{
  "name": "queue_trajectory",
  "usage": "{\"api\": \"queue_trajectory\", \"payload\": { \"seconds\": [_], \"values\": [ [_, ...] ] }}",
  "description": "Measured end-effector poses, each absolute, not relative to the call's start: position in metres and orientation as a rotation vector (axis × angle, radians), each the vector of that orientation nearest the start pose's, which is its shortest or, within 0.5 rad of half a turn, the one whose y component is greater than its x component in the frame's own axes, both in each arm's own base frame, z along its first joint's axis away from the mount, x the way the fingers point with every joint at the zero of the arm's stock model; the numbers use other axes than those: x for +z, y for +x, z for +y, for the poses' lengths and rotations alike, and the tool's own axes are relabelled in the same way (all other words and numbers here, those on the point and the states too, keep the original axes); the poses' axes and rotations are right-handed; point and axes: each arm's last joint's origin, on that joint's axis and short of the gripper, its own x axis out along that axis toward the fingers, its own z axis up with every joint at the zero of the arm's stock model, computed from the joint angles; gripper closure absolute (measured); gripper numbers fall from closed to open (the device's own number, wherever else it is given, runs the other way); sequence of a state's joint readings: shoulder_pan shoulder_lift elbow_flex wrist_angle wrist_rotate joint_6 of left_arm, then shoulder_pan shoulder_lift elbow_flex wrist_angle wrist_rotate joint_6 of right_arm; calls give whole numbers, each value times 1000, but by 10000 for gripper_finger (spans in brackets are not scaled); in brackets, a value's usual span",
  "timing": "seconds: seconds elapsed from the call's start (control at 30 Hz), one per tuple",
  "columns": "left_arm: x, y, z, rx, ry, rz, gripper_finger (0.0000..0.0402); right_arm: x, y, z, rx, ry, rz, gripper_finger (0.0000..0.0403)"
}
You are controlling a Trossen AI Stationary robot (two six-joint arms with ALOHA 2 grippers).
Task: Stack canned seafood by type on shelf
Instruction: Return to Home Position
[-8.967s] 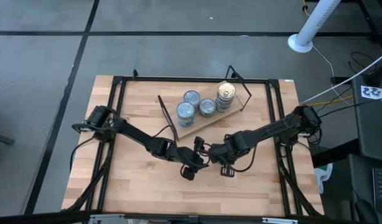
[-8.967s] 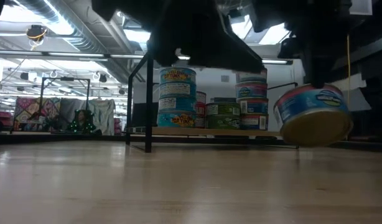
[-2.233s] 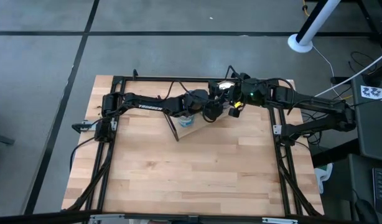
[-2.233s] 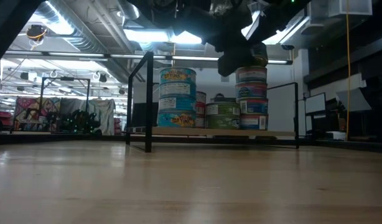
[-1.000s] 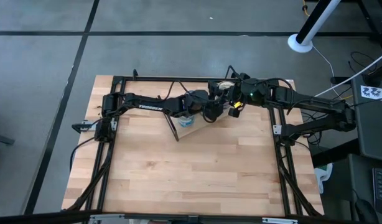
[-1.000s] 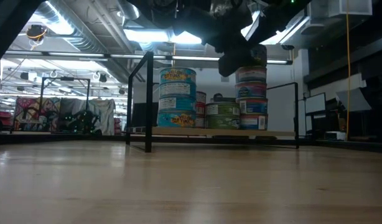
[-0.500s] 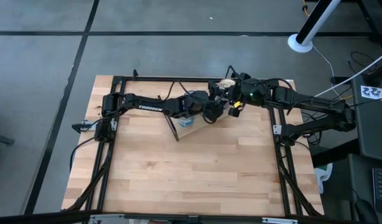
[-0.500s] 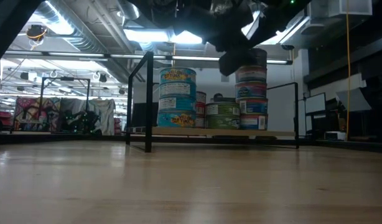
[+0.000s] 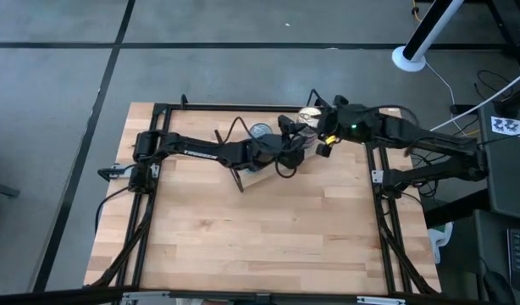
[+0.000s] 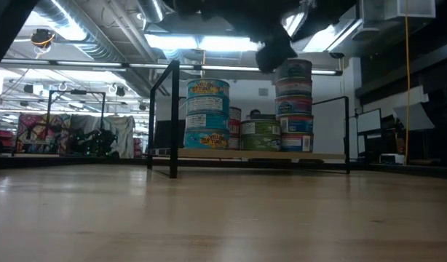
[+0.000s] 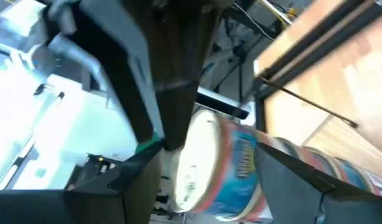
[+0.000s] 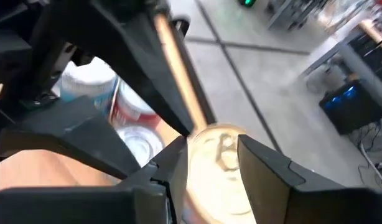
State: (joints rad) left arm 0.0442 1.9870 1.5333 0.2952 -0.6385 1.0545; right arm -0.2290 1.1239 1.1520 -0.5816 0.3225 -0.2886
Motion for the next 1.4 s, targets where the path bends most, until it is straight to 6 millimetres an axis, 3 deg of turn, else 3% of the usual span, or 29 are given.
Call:
{"api": "queue_trajectory", "payload": {
  "seconds": [0.17, 0.3, 0.47, 0.6, 0.73, 0.93, 1.17, 1.4],
  "values": [
    [303, 450, 23, 534, 1039, 455, 193, 383, 205, -57, -474, -298, 528, 265],
    [329, 427, 16, 507, 991, 486, 232, 394, 189, -54, -483, -296, 477, 265],
    [361, 381, 16, 489, 822, 575, 289, 405, 161, -47, -492, -293, 428, 265],
    [385, 332, 24, 530, 601, 639, 334, 410, 139, -41, -497, -231, 384, 265],
    [389, 278, 31, 524, 338, 700, 373, 406, 118, -35, -445, -173, 356, 265],
    [361, 214, 23, 491, 105, 640, 398, 367, 93, -28, -420, -75, 313, 265],
    [291, 163, 8, 446, -27, 408, 389, 301, 75, -23, -406, 67, 196, 265],
    [225, 128, 5, 406, -125, 172, 389, 255, 66, -19, -343, 135, 71, 265]
  ]
}}
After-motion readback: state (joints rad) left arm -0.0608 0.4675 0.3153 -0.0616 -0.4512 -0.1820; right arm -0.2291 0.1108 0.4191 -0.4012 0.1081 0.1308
